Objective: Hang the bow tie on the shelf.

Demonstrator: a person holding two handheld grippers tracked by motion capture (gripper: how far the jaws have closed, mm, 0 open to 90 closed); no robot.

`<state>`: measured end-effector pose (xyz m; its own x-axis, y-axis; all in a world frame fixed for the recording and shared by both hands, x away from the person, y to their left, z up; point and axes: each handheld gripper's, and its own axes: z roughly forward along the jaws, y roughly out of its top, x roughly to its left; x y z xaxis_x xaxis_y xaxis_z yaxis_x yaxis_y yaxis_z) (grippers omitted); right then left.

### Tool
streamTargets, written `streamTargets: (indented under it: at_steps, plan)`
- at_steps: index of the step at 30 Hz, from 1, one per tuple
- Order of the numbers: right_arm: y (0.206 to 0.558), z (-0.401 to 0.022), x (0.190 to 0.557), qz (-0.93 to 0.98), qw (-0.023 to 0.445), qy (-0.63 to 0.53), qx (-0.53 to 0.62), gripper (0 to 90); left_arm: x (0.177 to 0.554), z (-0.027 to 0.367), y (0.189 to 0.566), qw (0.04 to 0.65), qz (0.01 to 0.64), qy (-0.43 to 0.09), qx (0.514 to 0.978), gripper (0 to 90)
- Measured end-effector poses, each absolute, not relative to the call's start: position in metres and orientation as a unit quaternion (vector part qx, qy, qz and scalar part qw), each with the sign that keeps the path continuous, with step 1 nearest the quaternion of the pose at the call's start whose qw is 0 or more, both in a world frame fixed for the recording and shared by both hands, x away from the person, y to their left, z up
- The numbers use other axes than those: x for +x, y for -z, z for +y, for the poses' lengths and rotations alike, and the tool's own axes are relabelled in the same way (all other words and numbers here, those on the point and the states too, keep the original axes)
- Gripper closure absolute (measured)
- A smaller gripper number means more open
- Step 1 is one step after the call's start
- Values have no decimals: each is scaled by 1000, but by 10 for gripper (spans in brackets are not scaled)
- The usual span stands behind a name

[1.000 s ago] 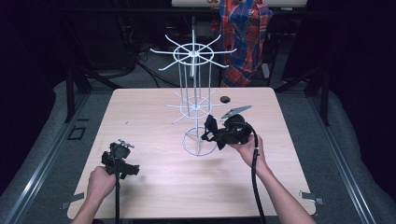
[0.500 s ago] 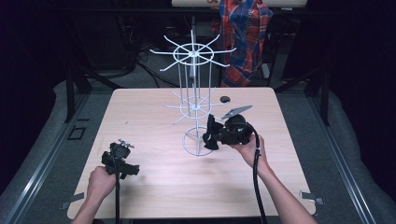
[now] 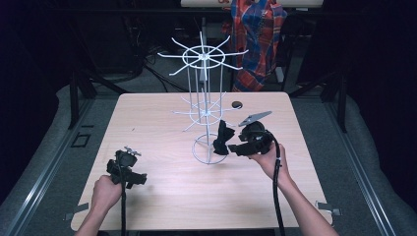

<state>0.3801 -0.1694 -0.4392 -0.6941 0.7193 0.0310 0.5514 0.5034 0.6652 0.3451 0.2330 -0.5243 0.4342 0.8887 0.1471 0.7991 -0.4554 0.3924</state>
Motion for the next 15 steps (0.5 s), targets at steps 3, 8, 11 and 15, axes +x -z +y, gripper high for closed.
streamTargets:
  at_steps: [3, 8, 11, 15]
  plan:
    - [436, -173, 376, 857, 124, -333, 373, 326, 345, 233, 524, 133, 505, -168, 836, 168]
    - [432, -179, 371, 861, 124, -328, 369, 262, 344, 233, 524, 134, 506, -168, 835, 168]
    - [431, -184, 370, 861, 128, -327, 369, 231, 344, 233, 523, 133, 507, -167, 835, 168]
    - [433, -191, 368, 862, 130, -318, 374, 191, 344, 233, 523, 134, 506, -167, 835, 168]
